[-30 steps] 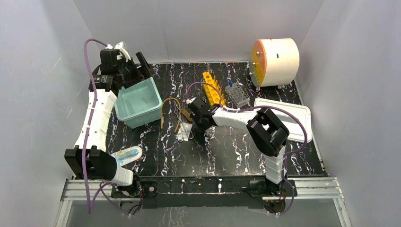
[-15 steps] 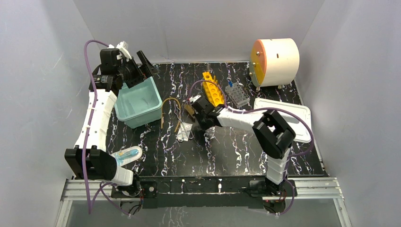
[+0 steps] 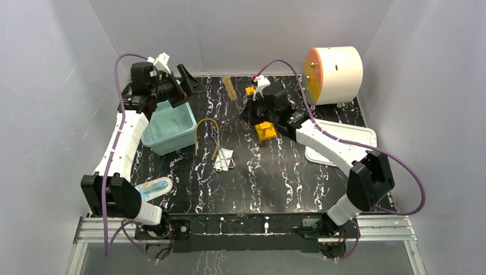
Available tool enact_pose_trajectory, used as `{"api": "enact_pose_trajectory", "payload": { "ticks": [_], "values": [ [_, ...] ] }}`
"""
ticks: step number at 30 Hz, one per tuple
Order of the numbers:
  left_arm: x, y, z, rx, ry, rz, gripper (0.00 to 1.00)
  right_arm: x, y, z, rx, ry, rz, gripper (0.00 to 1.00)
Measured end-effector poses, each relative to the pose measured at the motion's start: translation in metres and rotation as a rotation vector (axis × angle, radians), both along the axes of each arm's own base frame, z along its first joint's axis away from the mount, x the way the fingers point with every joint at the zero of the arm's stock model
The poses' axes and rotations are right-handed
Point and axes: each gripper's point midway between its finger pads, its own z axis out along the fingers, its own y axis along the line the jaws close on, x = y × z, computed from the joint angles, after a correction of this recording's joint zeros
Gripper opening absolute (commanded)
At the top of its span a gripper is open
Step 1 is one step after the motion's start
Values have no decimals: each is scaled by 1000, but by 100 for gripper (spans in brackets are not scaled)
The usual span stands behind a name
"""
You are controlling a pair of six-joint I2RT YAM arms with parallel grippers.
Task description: Organize the chemistry lab equipment
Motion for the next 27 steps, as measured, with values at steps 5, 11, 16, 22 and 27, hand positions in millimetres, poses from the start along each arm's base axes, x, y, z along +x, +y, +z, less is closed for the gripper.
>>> {"api": "enact_pose_trajectory", "payload": {
  "ticks": [5, 11, 16, 22, 27],
  "values": [
    [-7, -37, -7, -99, 5, -93, 83, 2, 13, 38, 168, 39, 35, 0],
    [-19, -83, -10, -219, 17, -173, 72, -2, 24, 75, 345, 102, 86, 0],
    [-19, -101, 5, -319, -33, -201, 62, -8, 31, 91, 420, 151, 129, 0],
    [-14, -106, 8, -394, -40, -190, 41, -15, 37, 93, 451, 200, 172, 0],
    [-12, -112, 14, -422, -52, -200, 19, -18, 41, 86, 454, 238, 194, 0]
  ]
}}
